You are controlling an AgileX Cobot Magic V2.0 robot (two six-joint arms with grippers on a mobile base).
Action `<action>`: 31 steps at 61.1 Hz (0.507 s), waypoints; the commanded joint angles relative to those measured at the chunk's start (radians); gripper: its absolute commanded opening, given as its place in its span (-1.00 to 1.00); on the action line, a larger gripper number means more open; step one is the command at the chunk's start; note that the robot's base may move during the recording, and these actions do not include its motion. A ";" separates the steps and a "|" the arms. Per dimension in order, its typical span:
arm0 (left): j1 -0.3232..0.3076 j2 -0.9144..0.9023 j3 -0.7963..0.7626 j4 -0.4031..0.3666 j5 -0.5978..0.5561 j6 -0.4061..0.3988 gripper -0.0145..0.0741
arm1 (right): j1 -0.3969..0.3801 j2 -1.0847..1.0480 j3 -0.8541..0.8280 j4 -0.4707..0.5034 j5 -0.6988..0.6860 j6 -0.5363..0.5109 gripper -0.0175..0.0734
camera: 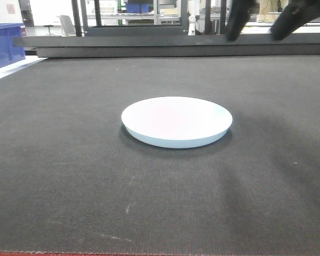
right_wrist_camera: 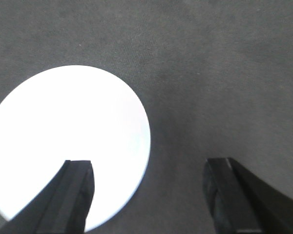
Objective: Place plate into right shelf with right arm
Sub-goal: 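Lower the right gripper onto the white plate's rim and close it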
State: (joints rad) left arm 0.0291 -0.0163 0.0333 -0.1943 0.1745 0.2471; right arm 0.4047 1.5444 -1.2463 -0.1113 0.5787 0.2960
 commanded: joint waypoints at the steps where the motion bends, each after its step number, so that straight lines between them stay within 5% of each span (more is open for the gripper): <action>1: 0.002 -0.012 0.008 -0.008 -0.086 -0.003 -0.78 | 0.013 0.038 -0.078 -0.061 -0.043 0.029 0.63; 31: 0.002 -0.012 0.008 -0.008 -0.086 -0.003 -0.78 | 0.020 0.260 -0.098 -0.096 -0.129 0.029 0.62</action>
State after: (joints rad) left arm 0.0291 -0.0163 0.0333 -0.1943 0.1745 0.2471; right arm 0.4257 1.8384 -1.3057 -0.1842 0.5278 0.3234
